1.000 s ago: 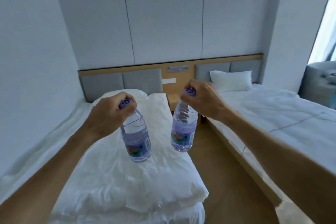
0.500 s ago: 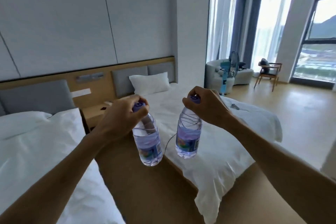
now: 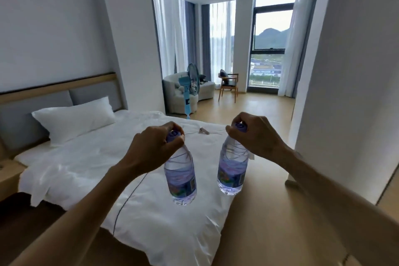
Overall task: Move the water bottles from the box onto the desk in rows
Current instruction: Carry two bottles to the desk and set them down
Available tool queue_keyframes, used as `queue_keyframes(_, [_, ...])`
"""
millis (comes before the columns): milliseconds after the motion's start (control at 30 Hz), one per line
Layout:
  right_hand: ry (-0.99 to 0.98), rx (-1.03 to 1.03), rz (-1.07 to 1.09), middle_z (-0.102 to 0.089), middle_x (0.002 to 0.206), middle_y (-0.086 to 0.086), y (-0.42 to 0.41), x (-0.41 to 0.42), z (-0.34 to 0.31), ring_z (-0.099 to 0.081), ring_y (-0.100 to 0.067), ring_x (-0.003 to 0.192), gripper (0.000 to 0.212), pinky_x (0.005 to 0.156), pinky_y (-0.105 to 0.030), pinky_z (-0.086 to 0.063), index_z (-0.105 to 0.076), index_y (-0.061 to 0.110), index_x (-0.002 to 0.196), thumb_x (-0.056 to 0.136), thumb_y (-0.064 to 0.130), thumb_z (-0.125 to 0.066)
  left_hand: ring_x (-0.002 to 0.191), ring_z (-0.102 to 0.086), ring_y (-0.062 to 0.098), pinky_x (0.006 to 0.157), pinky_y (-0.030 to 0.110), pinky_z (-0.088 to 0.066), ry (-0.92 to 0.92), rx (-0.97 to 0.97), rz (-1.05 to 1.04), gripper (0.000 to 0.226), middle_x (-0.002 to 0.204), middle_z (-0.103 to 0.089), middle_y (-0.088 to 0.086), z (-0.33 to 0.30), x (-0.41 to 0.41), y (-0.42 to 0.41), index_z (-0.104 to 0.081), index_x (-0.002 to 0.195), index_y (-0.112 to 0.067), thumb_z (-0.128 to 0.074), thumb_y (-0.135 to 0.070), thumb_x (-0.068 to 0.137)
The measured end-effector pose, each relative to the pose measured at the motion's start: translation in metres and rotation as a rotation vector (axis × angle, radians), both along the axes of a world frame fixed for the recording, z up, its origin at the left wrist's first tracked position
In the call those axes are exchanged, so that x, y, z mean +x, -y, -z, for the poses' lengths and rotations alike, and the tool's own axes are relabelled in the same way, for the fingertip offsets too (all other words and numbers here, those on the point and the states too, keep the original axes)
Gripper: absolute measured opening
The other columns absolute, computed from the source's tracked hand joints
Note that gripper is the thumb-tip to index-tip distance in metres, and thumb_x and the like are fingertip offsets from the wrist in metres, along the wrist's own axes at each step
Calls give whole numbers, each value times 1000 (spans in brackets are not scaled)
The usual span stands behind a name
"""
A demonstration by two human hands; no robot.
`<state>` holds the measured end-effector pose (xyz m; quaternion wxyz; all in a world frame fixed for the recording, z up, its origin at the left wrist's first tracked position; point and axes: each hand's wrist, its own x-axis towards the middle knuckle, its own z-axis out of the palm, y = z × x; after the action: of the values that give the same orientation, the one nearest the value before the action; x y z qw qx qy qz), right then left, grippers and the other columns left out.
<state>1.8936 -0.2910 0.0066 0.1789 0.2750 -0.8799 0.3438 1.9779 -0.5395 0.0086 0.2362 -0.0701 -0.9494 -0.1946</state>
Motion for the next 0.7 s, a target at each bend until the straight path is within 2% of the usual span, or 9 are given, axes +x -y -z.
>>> queue_keyframes(67, [-13,-5,59,-61,82,1,-8,-33,-1,-59,-16,72,17,56,-12,-39,-57,17,92,91,33,-64,72,-61,14,61,29,-54,-9,-35,37,25,94,-68,1,-4,-47,-7,-61,111,-20,-55,-38,94])
queue_keyframes(233, [-34,-33,206,-62,86,1,-35,-114,-1,-62,-17,75,25,63,-20,-52,-62,13,100,92,36,-62,73,-59,11,53,14,-42,-35,-91,125,29,103,-70,2,-7,-159,-25,-61,116,-20,-55,-38,94])
queue_keyframes(300, [-39,-41,248,-61,87,2,-47,-145,1,-61,-16,75,26,62,-14,-48,-62,12,103,93,36,-60,73,-59,11,53,13,-40,-36,-87,157,29,103,-70,2,-6,-200,-33,-60,117,-19,-55,-37,95])
queue_keyframes(533, [-46,-43,313,-57,82,6,-90,-271,14,-56,-8,69,21,59,-5,-39,-61,13,99,93,34,-60,68,-57,8,55,15,-43,-42,-99,242,27,92,-65,-4,8,-339,-79,-61,115,-18,-56,-36,94])
queue_keyframes(633, [-45,-34,303,-58,82,5,-110,-335,17,-58,-10,69,21,60,-8,-44,-60,14,97,93,35,-60,65,-58,6,59,22,-50,-37,-110,257,27,91,-69,-2,13,-400,-102,-62,112,-19,-55,-37,94])
queue_keyframes(700, [-39,-20,297,-60,84,4,-123,-378,15,-60,-13,71,24,60,-10,-47,-62,12,99,92,36,-61,63,-58,4,56,19,-47,-42,-114,266,25,89,-70,-2,13,-440,-116,-62,111,-18,-56,-37,94])
